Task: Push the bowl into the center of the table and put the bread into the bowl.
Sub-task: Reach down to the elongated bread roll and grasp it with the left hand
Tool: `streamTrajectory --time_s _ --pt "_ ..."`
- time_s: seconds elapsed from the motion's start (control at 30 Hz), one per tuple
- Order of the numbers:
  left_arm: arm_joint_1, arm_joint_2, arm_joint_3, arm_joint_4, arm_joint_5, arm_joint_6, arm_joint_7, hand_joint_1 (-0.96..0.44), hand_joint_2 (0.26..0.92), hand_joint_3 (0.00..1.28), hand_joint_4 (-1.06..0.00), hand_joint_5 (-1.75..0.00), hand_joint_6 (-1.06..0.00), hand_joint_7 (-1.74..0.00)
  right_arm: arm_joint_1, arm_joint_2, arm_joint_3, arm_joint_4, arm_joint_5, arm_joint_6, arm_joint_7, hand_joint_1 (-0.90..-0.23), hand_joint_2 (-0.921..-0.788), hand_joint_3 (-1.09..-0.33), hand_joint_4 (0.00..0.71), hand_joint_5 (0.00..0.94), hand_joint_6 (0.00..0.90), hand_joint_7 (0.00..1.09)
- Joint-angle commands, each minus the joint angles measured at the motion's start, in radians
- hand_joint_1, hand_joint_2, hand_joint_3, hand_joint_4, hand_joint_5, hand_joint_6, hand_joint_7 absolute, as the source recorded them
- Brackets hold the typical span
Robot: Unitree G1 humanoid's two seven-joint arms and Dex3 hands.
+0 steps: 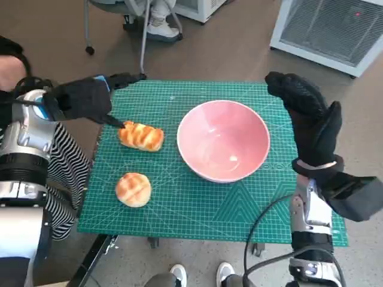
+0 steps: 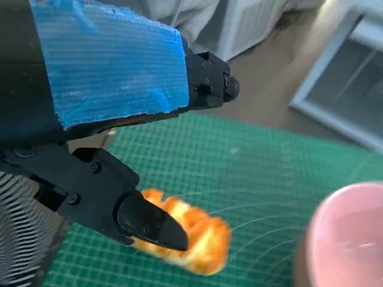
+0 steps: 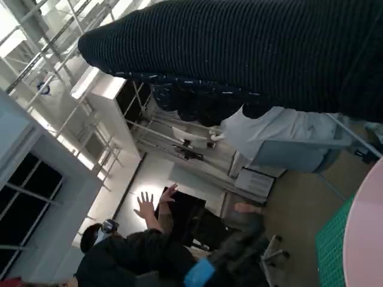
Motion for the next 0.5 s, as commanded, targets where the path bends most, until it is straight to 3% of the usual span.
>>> streamTrajectory --time_s 0.03,0.5 --pt "-0.035 -0.015 -0.025 0.037 0.026 0.014 0.006 -0.08 0.731 0.00 -0.09 0.00 -0.17 -0.02 0.027 0.007 0.002 0.017 0.009 0.019 0.002 -0.822 -0.921 -0.781 0.152 0.000 0.106 0.42" --pt "-0.042 -0.054 -0.101 0.094 0.108 0.029 0.059 -0.10 0.731 0.00 -0.10 0.00 -0.19 -0.01 0.043 0.010 0.002 -0.013 0.014 0.045 -0.001 -0.821 -0.921 -0.783 0.146 0.000 0.099 0.43"
